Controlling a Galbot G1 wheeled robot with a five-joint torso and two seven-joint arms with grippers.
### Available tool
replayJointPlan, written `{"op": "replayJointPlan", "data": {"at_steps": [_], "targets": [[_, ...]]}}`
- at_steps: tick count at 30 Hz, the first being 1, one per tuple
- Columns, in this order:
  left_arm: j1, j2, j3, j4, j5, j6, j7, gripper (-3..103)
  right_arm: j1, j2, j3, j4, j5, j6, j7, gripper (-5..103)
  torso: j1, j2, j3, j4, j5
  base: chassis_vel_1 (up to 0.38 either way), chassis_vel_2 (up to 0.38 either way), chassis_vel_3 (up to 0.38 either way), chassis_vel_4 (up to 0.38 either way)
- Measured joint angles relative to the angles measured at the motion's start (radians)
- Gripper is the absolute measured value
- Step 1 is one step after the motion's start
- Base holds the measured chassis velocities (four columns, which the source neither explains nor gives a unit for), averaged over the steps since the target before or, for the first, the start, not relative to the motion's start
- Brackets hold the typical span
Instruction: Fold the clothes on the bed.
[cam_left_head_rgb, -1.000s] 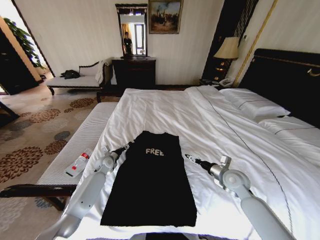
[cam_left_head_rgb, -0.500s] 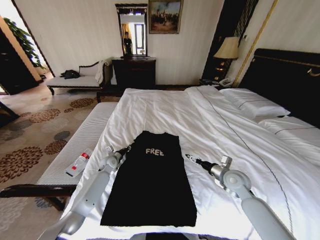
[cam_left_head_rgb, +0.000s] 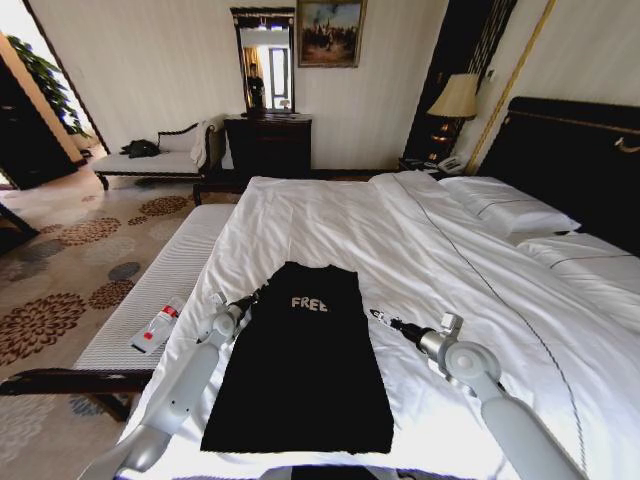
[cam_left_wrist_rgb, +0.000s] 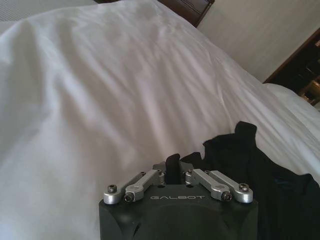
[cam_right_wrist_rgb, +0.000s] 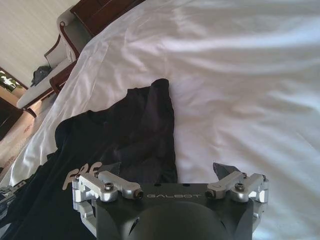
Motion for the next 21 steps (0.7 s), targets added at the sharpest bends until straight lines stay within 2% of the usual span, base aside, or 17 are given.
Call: {"op": "replayJointPlan", "data": {"at_steps": [5, 10, 16, 21], "targets": [[-0.003, 0.006, -0.016, 0.005, 0.016, -0.014, -0.004, 12, 0.005, -0.005, 0.0, -0.002, -0.001, 0.001, -0.001, 100, 0.0, 0.0, 0.0, 0.0, -0.0002, 0.0, 0.0, 0.0, 0.0], [-0.008, 0.029, -0.067, -0.007, -0.006, -0.027, -0.021, 0, 0.007, -0.006, 0.0, -0.003, 0.0, 0.002, -0.003, 100, 0.0, 0.0, 0.0, 0.0, -0.0001, 0.0, 0.0, 0.0, 0.0], [0.008, 0.087, -0.101, -0.035, -0.031, -0.052, -0.031, 0, 0.001, 0.001, 0.001, -0.002, -0.002, 0.002, -0.007, 100, 0.0, 0.0, 0.0, 0.0002, -0.0001, 0.0, 0.0, 0.0, 0.0], [0.035, 0.107, -0.113, -0.073, -0.05, -0.055, -0.03, 0, -0.005, 0.007, -0.001, 0.003, -0.006, 0.003, -0.007, 100, 0.0, 0.0, 0.0, -0.0001, -0.0001, 0.0, 0.0, 0.0, 0.0]]}}
